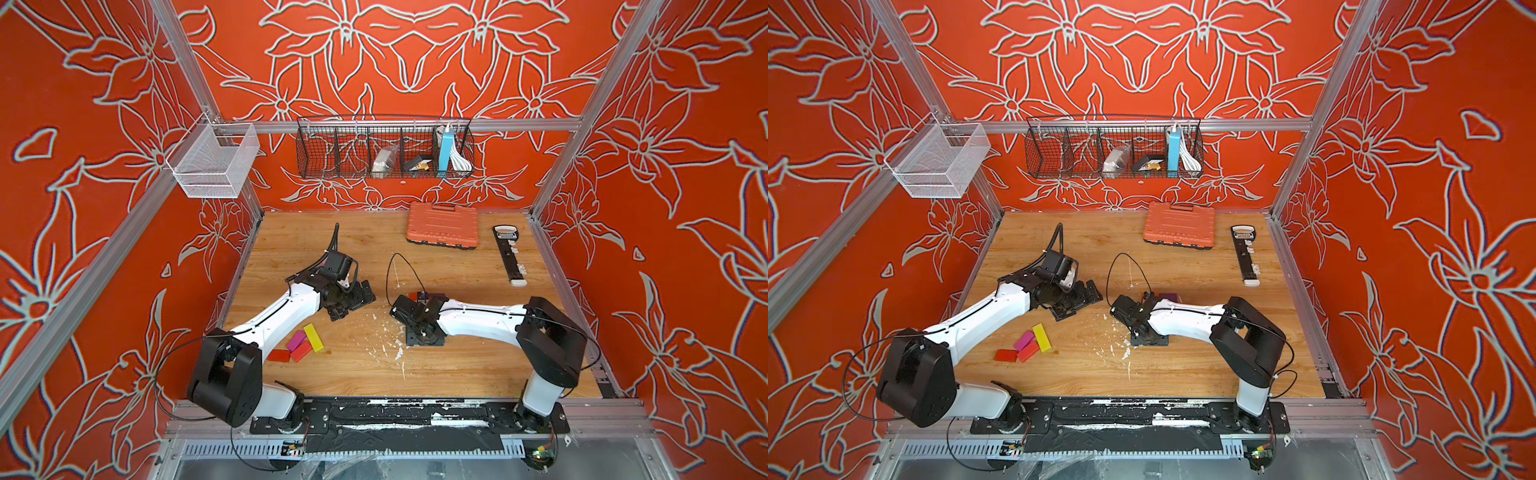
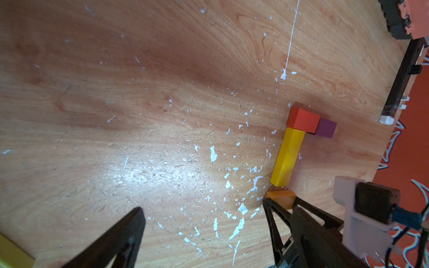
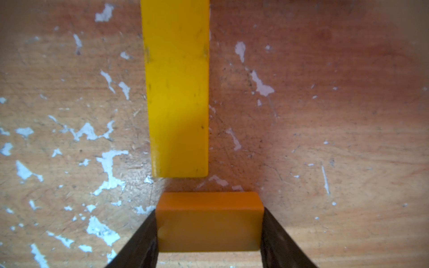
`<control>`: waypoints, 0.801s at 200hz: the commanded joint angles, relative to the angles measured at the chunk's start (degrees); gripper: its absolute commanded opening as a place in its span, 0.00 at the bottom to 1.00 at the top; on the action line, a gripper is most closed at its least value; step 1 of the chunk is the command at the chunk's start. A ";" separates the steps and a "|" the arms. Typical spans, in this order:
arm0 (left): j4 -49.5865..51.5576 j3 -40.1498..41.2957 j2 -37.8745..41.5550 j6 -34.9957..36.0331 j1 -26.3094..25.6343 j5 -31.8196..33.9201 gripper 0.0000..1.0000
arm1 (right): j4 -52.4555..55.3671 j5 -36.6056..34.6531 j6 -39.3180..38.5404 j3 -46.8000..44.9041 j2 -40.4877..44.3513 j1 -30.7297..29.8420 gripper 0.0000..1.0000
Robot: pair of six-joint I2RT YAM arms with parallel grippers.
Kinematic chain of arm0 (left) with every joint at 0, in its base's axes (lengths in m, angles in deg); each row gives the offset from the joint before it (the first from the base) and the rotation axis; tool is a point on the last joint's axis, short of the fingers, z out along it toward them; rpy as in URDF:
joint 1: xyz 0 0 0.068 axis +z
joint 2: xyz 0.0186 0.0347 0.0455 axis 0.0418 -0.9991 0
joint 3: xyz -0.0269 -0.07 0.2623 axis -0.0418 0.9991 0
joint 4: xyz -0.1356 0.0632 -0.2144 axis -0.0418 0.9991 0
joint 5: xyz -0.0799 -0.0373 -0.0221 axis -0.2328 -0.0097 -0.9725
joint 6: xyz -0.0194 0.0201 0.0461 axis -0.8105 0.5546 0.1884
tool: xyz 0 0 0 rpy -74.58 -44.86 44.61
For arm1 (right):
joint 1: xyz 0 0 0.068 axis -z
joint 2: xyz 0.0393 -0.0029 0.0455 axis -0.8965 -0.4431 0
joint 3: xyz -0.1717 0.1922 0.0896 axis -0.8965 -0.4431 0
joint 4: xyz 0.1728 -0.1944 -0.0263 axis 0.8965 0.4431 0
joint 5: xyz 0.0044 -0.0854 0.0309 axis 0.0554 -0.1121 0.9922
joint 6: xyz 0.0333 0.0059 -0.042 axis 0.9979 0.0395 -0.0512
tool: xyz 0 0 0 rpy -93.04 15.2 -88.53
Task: Assemble the letter c with building blocks
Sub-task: Assemble the building block at the center of the board.
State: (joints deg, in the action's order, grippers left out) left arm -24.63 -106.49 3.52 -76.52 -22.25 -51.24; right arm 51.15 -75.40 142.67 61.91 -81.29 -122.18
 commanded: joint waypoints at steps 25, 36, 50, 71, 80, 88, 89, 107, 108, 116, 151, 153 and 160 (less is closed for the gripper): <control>-0.68 0.41 -0.86 0.49 0.35 -0.56 0.99 | 1.39 -1.93 1.10 1.37 -1.59 0.63 0.52; -0.76 0.39 -0.94 0.46 0.35 -0.51 0.99 | 1.35 -1.96 1.06 1.54 -1.83 0.72 0.52; -0.78 0.41 -1.06 0.46 0.35 -0.60 0.99 | 1.33 -1.83 0.98 1.74 -1.96 0.82 0.52; -0.87 0.48 -1.20 0.46 0.35 -0.61 0.99 | 1.46 -1.82 0.89 2.07 -2.22 1.00 0.52; -1.00 0.43 -1.29 0.45 0.37 -0.67 0.99 | 1.56 -1.84 0.74 2.20 -2.32 1.06 0.52; -1.04 0.48 -1.38 0.46 0.35 -0.68 0.99 | 1.55 -1.91 0.75 2.32 -2.37 1.04 0.52; -1.04 0.50 -1.42 0.46 0.35 -0.68 0.98 | 1.57 -1.91 0.69 2.33 -2.39 1.06 0.52; -1.11 0.43 -1.55 0.50 0.35 -0.78 0.99 | 1.63 -1.99 0.65 2.51 -2.50 1.17 0.52; -1.12 0.47 -1.55 0.52 0.35 -0.77 0.99 | 1.65 -1.99 0.64 2.51 -2.50 1.22 0.52; -1.13 0.50 -1.57 0.54 0.35 -0.77 0.99 | 1.66 -2.00 0.62 2.51 -2.46 1.26 0.52; -1.22 0.44 -1.60 0.63 0.35 -0.77 0.98 | 1.83 -2.00 0.73 2.78 -2.70 1.52 0.53; -1.29 0.52 -1.63 0.63 0.32 -0.77 0.99 | 1.77 -2.00 0.74 2.78 -2.73 1.52 0.53; -1.26 0.53 -1.70 0.63 0.35 -0.83 0.99 | 1.81 -1.92 0.79 2.77 -2.74 1.60 0.53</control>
State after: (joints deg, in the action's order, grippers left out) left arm -25.75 -106.49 2.45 -76.52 -22.25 -51.63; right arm 51.19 -75.47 142.83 63.79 -82.82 -121.06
